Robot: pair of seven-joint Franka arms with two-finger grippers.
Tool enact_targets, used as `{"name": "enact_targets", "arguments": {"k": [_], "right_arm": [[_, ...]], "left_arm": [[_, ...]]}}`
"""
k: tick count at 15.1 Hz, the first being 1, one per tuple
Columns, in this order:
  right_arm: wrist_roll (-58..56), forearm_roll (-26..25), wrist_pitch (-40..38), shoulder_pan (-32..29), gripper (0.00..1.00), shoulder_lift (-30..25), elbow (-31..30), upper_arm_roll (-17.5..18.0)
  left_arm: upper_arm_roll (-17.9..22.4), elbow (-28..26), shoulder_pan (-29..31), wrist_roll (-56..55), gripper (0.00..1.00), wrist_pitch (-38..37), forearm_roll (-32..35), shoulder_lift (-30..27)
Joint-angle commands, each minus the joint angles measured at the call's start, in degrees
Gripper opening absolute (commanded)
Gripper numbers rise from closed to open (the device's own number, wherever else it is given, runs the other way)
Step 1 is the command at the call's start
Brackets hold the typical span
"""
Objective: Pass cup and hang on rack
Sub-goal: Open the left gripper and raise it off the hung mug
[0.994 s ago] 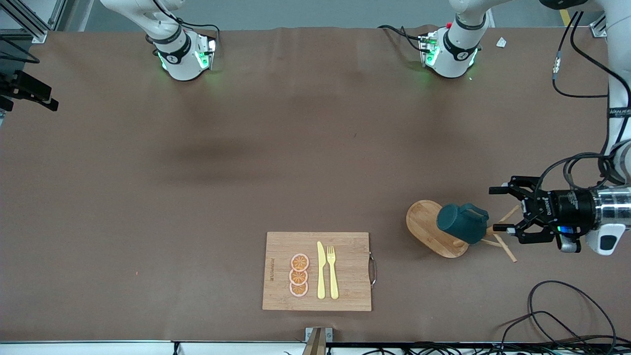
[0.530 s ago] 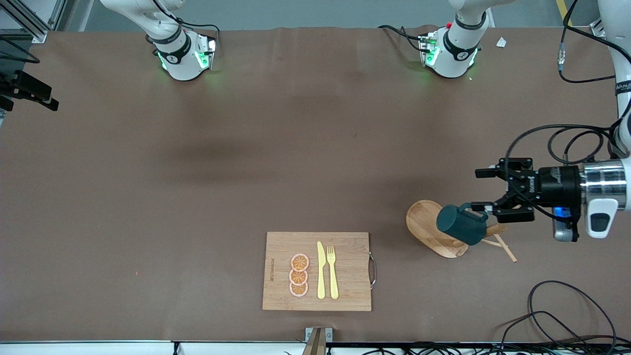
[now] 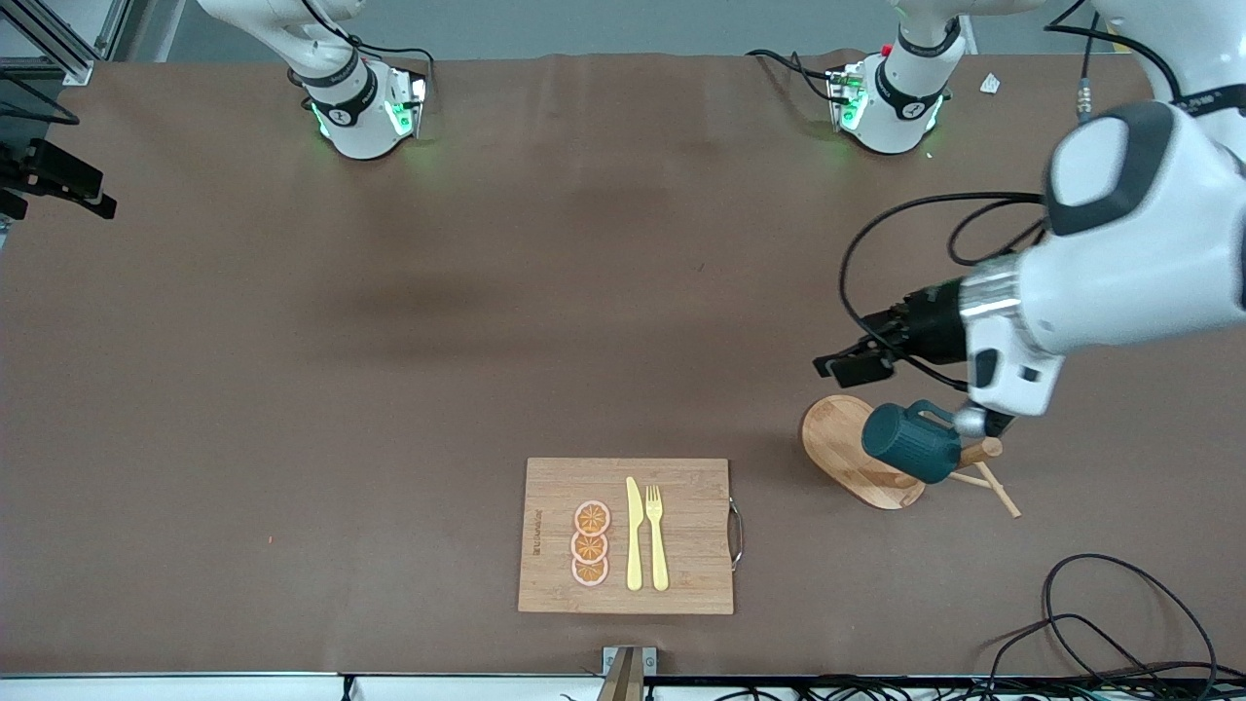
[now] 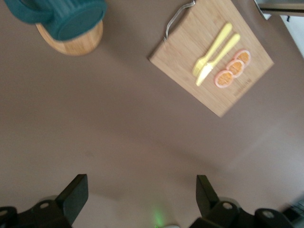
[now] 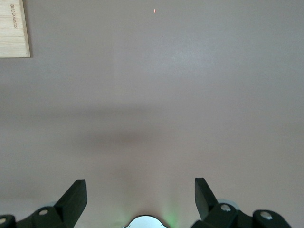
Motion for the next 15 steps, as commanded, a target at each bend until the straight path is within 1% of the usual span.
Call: {"name": "enact_targets", "arguments": {"k": [1, 2, 3, 4, 6, 12, 14, 15], "right_arm": [[-0.48, -0.07, -0.06, -0.41, 1.0, -1.47, -1.09, 0.32], [-0.48, -0.07, -0.06, -0.41, 1.0, -1.47, -1.09, 0.32], [-0.48, -0.07, -0.15, -0.41, 1.0, -1.47, -1.09, 0.32], [-0.48, -0.07, -0.06, -0.41, 1.0, -1.47, -1.09, 0.32], [-0.48, 0.02, -0.06, -0.41, 1.0, -1.47, -1.09, 0.32], [-0.48, 0.02, -0.06, -0.41, 1.0, -1.47, -1.09, 0.32], [-0.48, -0.07, -0.06, -0.33, 1.0, -1.47, -1.09, 0.32], [-0.48, 0.02, -0.06, -0.33, 1.0, -1.47, -1.09, 0.32]], "left_arm": [[0.39, -0.68, -4.42, 1.99, 1.0, 0.0, 12.24, -3.42], [0.74, -0.94, -6.97, 3.82, 1.0, -0.01, 15.85, -4.66], [1.87, -0.86, -9.08, 4.97, 1.0, -0.79, 19.1, -5.02], [2.14, -0.85, -10.41, 5.07, 1.0, -2.01, 22.35, -5.19], [1.53, -0.85, -10.51, 5.24, 1.0, -3.6, 25.63, -5.54], [2.23, -1.12, -9.72, 9.98, 1.0, -5.89, 25.64, -9.32], [3.11, -2.43, -8.41, 15.23, 1.0, -5.89, 25.64, -11.51], [4.16, -3.22, -8.4, 18.66, 1.0, -5.89, 25.64, -13.0]]}}
